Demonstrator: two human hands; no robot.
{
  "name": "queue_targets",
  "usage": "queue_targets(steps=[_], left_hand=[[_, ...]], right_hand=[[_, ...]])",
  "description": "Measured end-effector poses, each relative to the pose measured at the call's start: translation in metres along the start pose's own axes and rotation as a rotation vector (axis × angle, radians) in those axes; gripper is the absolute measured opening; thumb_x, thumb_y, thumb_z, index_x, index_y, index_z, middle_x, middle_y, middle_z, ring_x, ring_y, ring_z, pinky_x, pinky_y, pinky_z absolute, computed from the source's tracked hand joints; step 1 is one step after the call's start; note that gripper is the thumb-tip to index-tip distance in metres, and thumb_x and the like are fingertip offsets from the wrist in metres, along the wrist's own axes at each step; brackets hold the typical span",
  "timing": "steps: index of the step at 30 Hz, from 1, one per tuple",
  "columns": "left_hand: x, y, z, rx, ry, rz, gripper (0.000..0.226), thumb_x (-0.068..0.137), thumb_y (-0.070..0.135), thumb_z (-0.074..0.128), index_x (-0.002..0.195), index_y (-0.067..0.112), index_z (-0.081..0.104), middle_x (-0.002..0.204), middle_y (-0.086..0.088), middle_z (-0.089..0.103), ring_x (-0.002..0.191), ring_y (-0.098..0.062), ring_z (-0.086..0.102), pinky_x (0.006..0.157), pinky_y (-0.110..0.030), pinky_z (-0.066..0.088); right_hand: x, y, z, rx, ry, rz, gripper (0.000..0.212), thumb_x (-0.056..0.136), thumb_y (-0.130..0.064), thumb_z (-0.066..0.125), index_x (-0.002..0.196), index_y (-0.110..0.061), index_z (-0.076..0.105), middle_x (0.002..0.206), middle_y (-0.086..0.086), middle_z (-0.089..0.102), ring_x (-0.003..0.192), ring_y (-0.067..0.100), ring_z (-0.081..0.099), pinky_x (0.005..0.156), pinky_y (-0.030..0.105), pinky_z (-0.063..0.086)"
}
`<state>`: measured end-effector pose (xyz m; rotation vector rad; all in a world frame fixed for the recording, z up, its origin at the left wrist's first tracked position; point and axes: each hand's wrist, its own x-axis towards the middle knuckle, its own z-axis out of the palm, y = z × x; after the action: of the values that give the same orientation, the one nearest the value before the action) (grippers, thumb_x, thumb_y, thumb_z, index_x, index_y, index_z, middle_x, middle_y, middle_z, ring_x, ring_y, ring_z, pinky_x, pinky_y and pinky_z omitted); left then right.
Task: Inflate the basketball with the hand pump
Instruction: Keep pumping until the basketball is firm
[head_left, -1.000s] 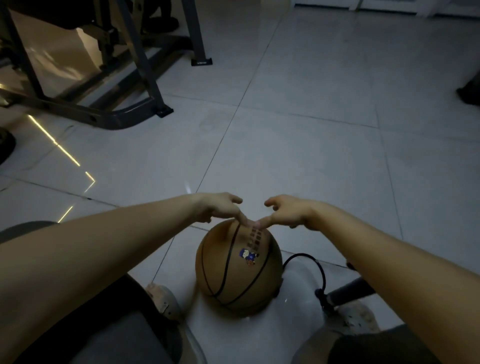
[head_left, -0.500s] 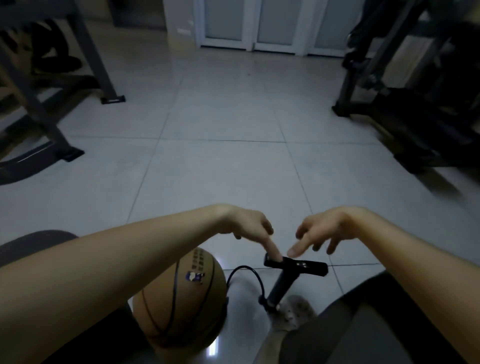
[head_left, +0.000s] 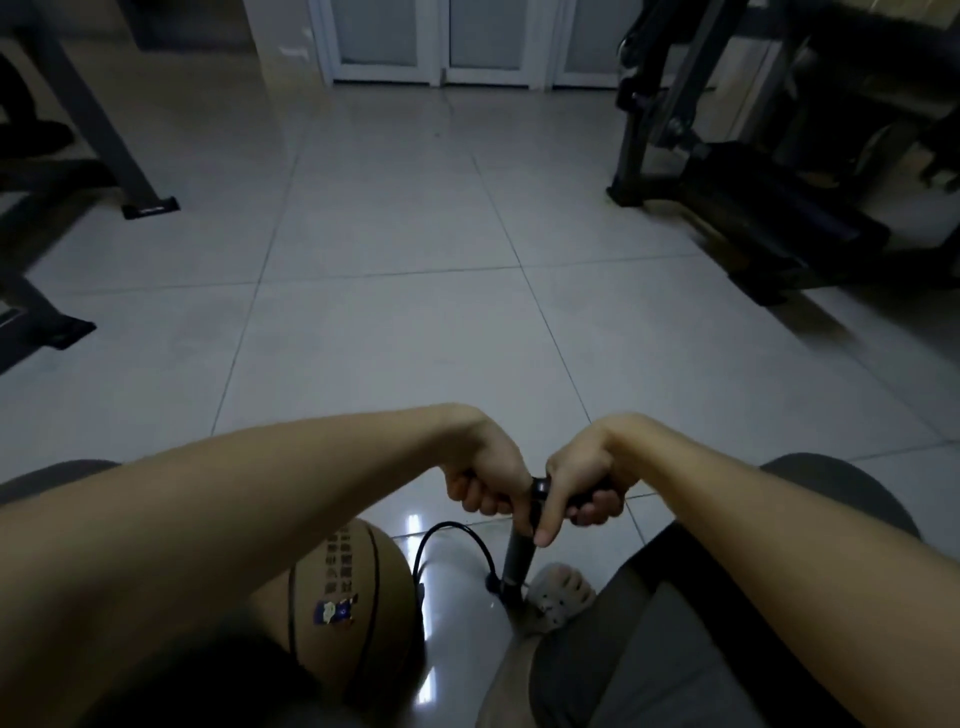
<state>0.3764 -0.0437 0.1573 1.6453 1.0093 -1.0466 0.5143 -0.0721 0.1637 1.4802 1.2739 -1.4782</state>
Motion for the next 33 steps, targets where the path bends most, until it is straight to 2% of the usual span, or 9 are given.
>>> queue_targets(steps=[3,6,10,14,16,19,25,30,33], left_hand=[[-0.042,0.007,-0.027,-0.044,0.006,0.033,0.050,0.094,0.022,0.063,0.057,0.027,0.030,0.052,0.007,0.021,0.042,-0.010,0.014,0.038,-0.022,0.010],[-0.080,0.014,-0.055,-0.054,0.030,0.065,0.050,0.094,0.019,0.062,0.059,0.027,0.027,0.051,0.008,0.020,0.042,-0.009,0.013,0.040,-0.022,0.009],[-0.089,0.015,-0.080,-0.054,0.056,0.086,0.050,0.094,0.019,0.062,0.060,0.027,0.027,0.052,0.008,0.019,0.044,-0.009,0.013,0.043,-0.023,0.008],[-0.043,0.011,-0.081,0.013,0.044,0.027,0.048,0.091,0.023,0.069,0.060,0.027,0.032,0.052,0.008,0.019,0.045,-0.010,0.013,0.043,-0.023,0.008],[-0.018,0.008,-0.080,0.018,0.047,0.019,0.044,0.090,0.022,0.070,0.060,0.026,0.038,0.053,0.008,0.020,0.044,-0.010,0.013,0.043,-0.023,0.009],[0.017,0.001,-0.082,-0.004,0.026,0.023,0.039,0.091,0.019,0.068,0.062,0.025,0.043,0.053,0.008,0.020,0.044,-0.010,0.013,0.042,-0.022,0.009],[0.079,-0.015,-0.064,-0.048,-0.004,0.028,0.036,0.088,0.013,0.065,0.061,0.023,0.044,0.054,0.006,0.020,0.047,-0.011,0.012,0.044,-0.023,0.009],[0.070,-0.013,-0.069,-0.033,-0.054,0.003,0.046,0.090,0.017,0.065,0.060,0.026,0.032,0.054,0.007,0.018,0.046,-0.011,0.011,0.043,-0.023,0.010],[0.038,-0.003,-0.083,0.009,-0.064,-0.029,0.046,0.093,0.018,0.064,0.061,0.027,0.031,0.054,0.008,0.018,0.045,-0.011,0.012,0.041,-0.022,0.012]], right_hand=[[-0.046,-0.006,-0.022,-0.003,0.012,-0.054,0.044,0.090,-0.030,0.074,0.057,-0.021,0.045,0.047,-0.005,0.034,0.038,0.008,0.023,0.039,0.020,0.017],[-0.084,-0.012,-0.041,0.021,0.107,-0.064,0.049,0.092,-0.028,0.070,0.056,-0.022,0.036,0.047,-0.005,0.030,0.039,0.009,0.020,0.042,0.021,0.014],[-0.094,-0.015,-0.057,0.064,0.228,-0.061,0.048,0.092,-0.024,0.067,0.058,-0.023,0.034,0.048,-0.005,0.028,0.040,0.009,0.017,0.042,0.021,0.013],[-0.049,-0.009,-0.060,0.062,0.208,-0.011,0.045,0.092,-0.018,0.063,0.058,-0.023,0.036,0.048,-0.005,0.025,0.041,0.010,0.017,0.043,0.021,0.014],[-0.024,-0.004,-0.060,0.087,0.226,-0.011,0.044,0.091,-0.014,0.063,0.054,-0.022,0.040,0.049,-0.004,0.026,0.043,0.011,0.017,0.046,0.022,0.014],[0.007,0.002,-0.065,0.111,0.216,-0.027,0.034,0.089,-0.010,0.062,0.059,-0.020,0.050,0.052,-0.003,0.026,0.047,0.012,0.017,0.051,0.025,0.015],[0.071,0.009,-0.061,0.044,0.144,-0.008,0.027,0.087,-0.008,0.063,0.067,-0.018,0.049,0.051,-0.003,0.027,0.045,0.012,0.019,0.050,0.025,0.017],[0.063,0.008,-0.068,0.066,0.039,-0.001,0.029,0.090,-0.012,0.063,0.067,-0.021,0.049,0.051,-0.005,0.024,0.044,0.010,0.016,0.048,0.024,0.014],[0.032,0.001,-0.078,0.017,0.066,0.014,0.038,0.090,-0.015,0.064,0.061,-0.023,0.042,0.050,-0.005,0.026,0.043,0.010,0.017,0.046,0.023,0.014]])
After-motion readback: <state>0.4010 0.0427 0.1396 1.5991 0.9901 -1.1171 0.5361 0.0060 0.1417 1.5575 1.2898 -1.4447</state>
